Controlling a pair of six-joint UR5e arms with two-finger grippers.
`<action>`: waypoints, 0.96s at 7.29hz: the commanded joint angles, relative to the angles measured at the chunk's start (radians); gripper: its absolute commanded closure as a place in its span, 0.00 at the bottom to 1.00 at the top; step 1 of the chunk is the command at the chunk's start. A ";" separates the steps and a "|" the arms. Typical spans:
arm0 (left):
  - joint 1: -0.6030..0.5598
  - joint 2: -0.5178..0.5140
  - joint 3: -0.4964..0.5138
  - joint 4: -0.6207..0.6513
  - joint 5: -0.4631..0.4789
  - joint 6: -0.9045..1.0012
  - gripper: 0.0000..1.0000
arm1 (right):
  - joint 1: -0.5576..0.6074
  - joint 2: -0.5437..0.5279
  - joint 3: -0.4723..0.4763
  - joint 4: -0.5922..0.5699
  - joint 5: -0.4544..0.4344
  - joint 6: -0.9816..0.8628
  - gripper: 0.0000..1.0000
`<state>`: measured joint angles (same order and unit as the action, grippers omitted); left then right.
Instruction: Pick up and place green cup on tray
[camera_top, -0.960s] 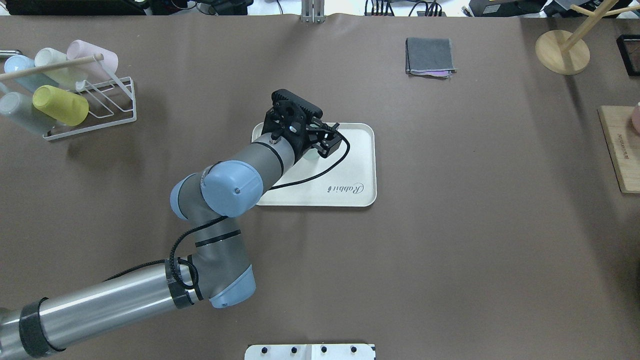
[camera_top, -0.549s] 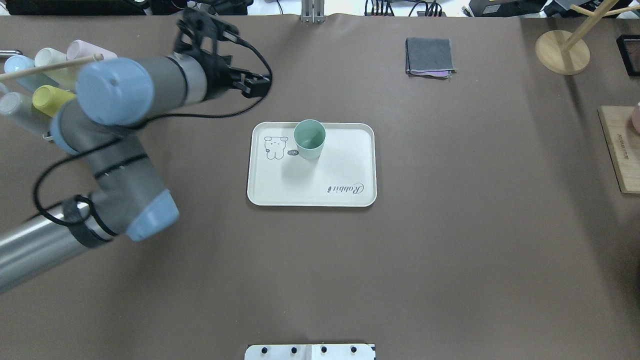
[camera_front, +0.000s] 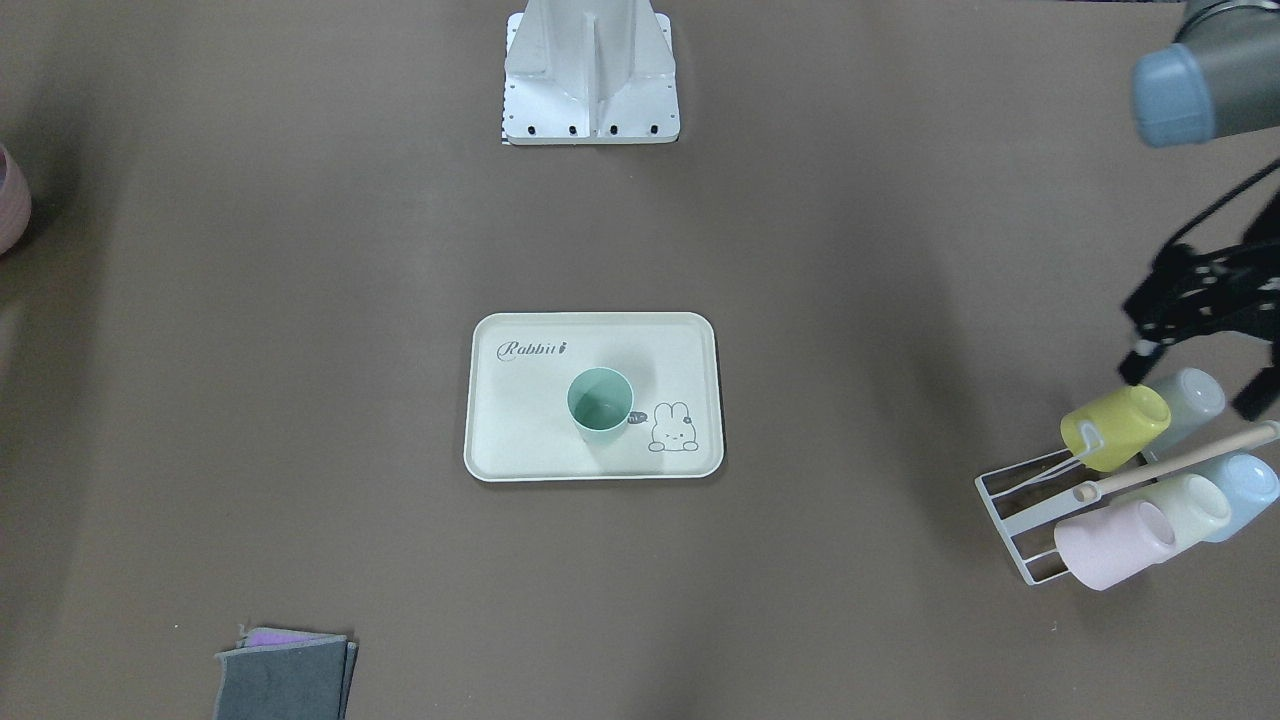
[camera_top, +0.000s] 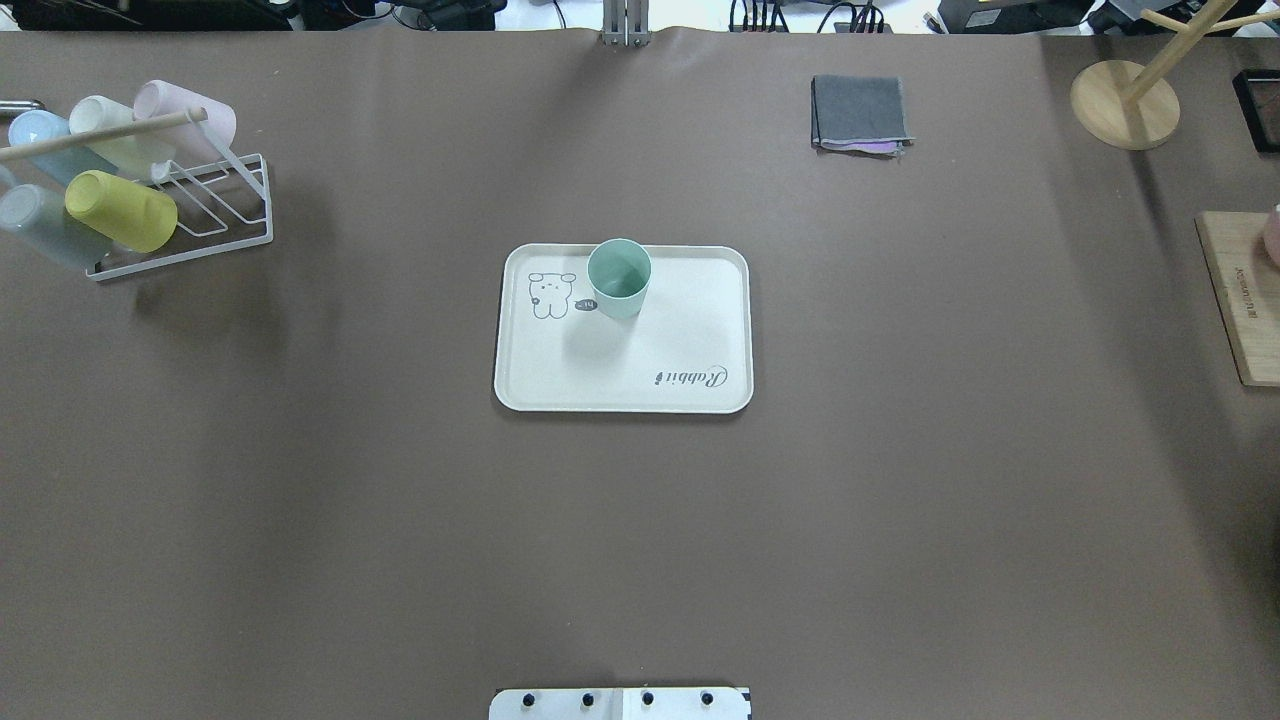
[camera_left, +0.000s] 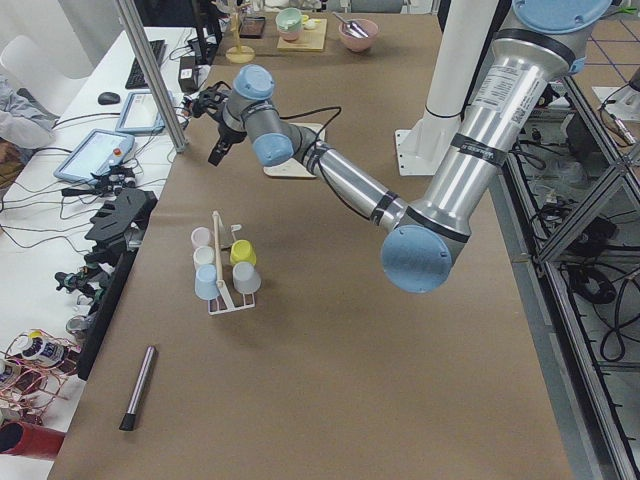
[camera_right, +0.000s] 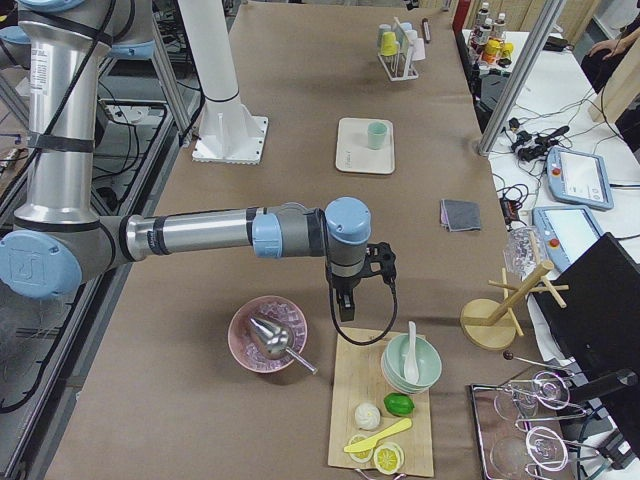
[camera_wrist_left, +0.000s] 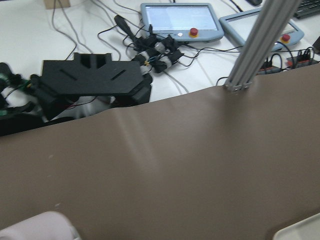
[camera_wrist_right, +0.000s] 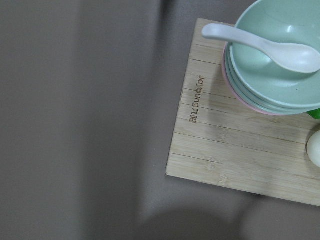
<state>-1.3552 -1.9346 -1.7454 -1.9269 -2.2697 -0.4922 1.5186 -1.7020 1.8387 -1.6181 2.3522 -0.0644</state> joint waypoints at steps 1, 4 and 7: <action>-0.180 0.115 -0.060 0.181 -0.074 0.231 0.02 | 0.000 -0.001 0.001 0.001 0.002 0.000 0.00; -0.292 0.137 -0.013 0.424 -0.068 0.522 0.02 | 0.000 0.001 0.001 0.001 -0.001 -0.002 0.00; -0.308 0.109 0.170 0.447 -0.066 0.588 0.03 | 0.002 -0.001 0.001 0.001 0.002 -0.002 0.00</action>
<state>-1.6578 -1.8057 -1.6807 -1.4863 -2.3337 0.0521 1.5189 -1.7015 1.8393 -1.6168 2.3522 -0.0659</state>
